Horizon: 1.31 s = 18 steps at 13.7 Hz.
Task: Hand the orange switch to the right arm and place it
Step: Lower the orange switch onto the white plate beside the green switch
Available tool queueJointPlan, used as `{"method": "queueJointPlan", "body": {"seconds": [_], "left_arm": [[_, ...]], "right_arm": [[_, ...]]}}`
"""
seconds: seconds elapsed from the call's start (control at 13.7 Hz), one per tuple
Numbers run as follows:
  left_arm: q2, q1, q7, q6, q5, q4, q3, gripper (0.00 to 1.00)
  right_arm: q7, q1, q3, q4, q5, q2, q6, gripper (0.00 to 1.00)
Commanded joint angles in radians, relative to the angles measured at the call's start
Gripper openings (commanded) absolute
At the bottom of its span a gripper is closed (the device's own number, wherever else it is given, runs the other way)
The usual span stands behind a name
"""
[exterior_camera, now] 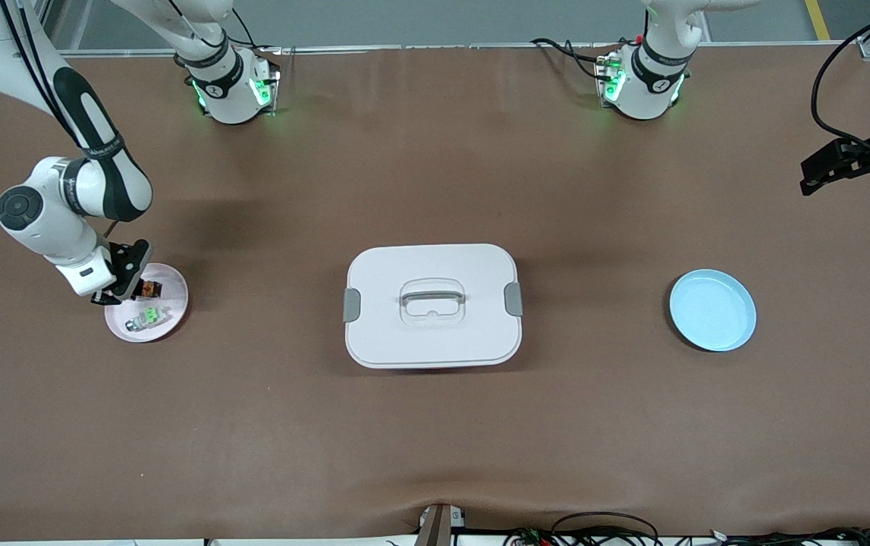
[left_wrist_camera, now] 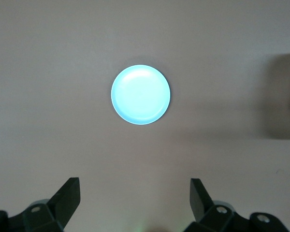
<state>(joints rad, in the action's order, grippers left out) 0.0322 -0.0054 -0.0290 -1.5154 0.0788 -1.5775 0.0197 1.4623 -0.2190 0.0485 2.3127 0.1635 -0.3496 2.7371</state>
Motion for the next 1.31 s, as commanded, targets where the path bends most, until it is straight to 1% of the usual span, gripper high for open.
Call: {"method": "queueJointPlan", "body": {"seconds": [0.0,0.22,0.36,0.44,0.51,0.58,0.66,0.73,0.8,0.87,1.02,1.24], "left_arm": [[0.015,-0.007,0.001,-0.009,-0.013,-0.007,-0.007,1.00],[0.015,-0.005,0.001,-0.009,-0.013,-0.007,-0.007,1.00],[0.014,-0.005,0.001,-0.011,-0.013,-0.007,-0.007,1.00],[0.014,-0.007,0.001,-0.011,-0.013,-0.007,-0.007,1.00],[0.014,-0.007,0.001,-0.011,-0.013,-0.007,-0.007,1.00],[0.014,-0.007,0.001,-0.011,-0.013,-0.007,-0.007,1.00],[0.014,-0.007,0.001,-0.011,-0.013,-0.007,-0.007,1.00],[0.014,-0.007,0.001,-0.011,-0.013,-0.007,-0.007,1.00],[0.014,-0.007,0.001,-0.011,-0.013,-0.007,-0.007,1.00],[0.014,-0.007,0.001,-0.011,-0.013,-0.007,-0.007,1.00],[0.014,-0.007,0.001,-0.012,-0.013,-0.007,-0.007,1.00],[0.015,-0.005,0.001,-0.017,-0.013,-0.003,-0.007,1.00]], "right_arm": [[0.009,-0.028,-0.016,0.017,0.024,0.006,0.016,0.13],[0.007,-0.028,-0.018,0.019,0.024,0.006,0.016,0.16],[0.007,-0.028,-0.018,0.019,0.022,0.006,0.016,0.25],[0.007,-0.028,-0.016,0.017,0.024,0.006,0.016,0.34],[0.006,-0.028,-0.018,0.017,0.022,0.006,0.018,0.48],[0.006,-0.028,-0.018,0.016,0.022,0.006,0.018,0.58],[0.006,-0.028,-0.018,0.016,0.022,0.006,0.018,0.71],[0.006,-0.026,-0.018,0.014,0.022,0.007,0.018,0.79],[0.006,-0.026,-0.018,0.013,0.022,0.007,0.018,0.91],[0.006,-0.026,-0.018,0.013,0.022,0.009,0.018,0.96],[0.006,-0.023,-0.018,0.010,0.022,0.012,0.018,1.00],[0.007,-0.019,-0.018,0.002,0.022,0.024,0.015,1.00]]}}
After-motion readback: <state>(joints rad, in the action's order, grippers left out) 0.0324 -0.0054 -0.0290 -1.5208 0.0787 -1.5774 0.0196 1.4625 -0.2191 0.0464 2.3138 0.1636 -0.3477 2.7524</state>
